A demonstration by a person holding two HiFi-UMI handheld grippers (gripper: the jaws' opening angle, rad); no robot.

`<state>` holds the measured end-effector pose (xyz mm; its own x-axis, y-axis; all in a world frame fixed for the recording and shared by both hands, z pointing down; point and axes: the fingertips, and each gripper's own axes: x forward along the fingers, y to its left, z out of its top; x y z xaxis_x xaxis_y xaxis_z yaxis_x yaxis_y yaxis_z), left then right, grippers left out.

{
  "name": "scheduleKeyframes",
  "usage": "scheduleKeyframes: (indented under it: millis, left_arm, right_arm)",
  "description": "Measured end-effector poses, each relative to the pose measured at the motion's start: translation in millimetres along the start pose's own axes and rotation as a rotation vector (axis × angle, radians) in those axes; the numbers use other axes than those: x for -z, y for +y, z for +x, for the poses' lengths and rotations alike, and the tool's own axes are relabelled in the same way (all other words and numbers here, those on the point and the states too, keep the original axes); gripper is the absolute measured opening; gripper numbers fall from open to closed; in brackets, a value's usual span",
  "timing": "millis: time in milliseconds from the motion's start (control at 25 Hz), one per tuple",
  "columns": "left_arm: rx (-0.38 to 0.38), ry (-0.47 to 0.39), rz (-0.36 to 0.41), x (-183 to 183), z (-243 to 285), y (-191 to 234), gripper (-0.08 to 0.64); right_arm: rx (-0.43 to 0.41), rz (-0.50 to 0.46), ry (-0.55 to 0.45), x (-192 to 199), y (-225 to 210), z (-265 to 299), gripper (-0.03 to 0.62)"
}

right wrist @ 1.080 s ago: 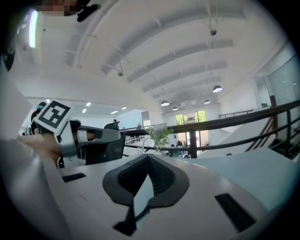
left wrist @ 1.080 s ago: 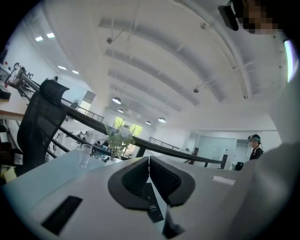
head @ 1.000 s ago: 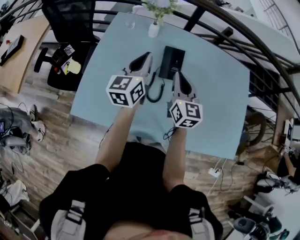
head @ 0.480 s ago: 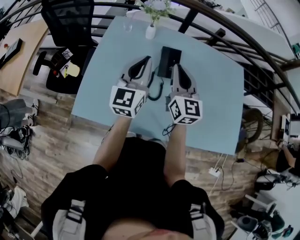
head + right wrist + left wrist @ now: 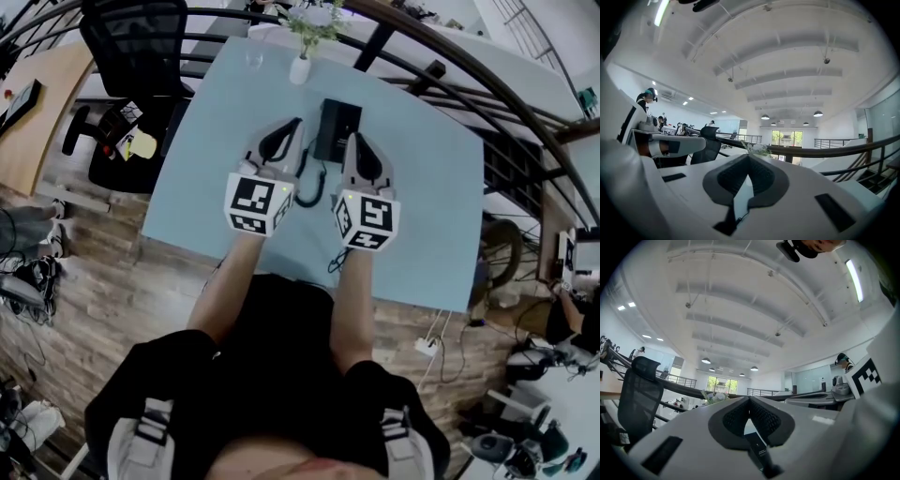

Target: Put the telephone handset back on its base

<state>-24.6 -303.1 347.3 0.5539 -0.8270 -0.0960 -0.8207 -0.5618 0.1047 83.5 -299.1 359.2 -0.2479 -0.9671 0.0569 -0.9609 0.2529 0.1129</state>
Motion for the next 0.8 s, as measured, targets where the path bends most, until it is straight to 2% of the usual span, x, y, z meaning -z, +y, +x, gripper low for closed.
scheduleKeyframes:
  millis: [440, 800]
  left_arm:
    - [-0.001, 0.035, -0.025, 13, 9, 14, 0.000]
    - [0.029, 0.030, -0.057, 17, 20, 10, 0.000]
  right_arm:
    - [-0.004, -0.014, 0.007, 1, 1, 7, -0.006]
    - [-0.021, -0.009, 0.019, 7, 2, 13, -0.006]
